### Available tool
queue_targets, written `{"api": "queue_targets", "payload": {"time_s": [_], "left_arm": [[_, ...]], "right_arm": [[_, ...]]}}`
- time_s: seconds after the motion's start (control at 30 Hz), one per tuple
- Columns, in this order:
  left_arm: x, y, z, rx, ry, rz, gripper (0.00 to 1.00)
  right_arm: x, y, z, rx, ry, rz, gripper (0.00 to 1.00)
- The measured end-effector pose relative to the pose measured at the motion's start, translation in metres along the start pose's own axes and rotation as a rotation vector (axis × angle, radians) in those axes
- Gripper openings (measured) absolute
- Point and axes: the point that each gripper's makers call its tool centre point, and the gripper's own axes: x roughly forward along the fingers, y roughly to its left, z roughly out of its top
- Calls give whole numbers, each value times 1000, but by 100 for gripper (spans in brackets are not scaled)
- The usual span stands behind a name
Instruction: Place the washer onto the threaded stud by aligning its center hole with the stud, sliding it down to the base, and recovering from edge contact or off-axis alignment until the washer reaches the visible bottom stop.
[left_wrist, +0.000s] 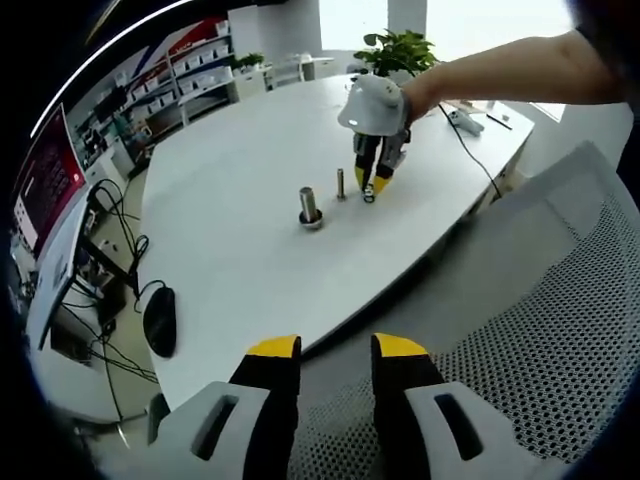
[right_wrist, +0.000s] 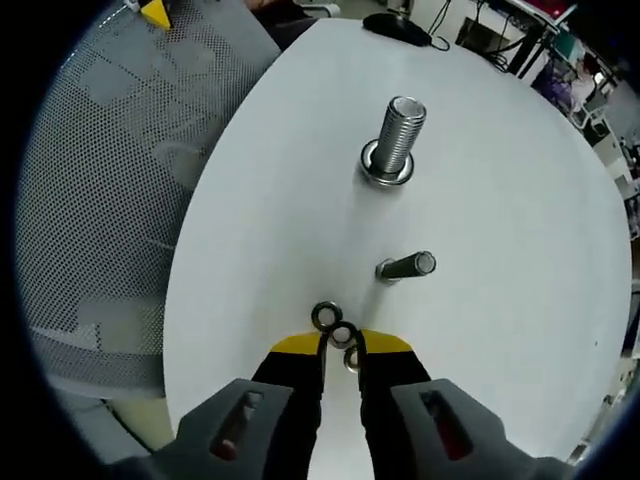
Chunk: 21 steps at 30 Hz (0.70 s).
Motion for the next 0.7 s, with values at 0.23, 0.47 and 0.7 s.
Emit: {"api": "queue_targets", "payload": {"time_s": [0.23, 0.47, 0.7], "left_arm": [[0, 0, 0, 0, -1, 0, 26], [0, 1, 0, 1, -3, 1, 26], [0, 1, 0, 2, -5, 1, 26]], "right_arm": [[-16, -3, 8, 34, -30, -15, 14], [-38, -10, 18, 45, -54, -45, 14], [-52, -14, 32, 49, -90, -67, 14]]}}
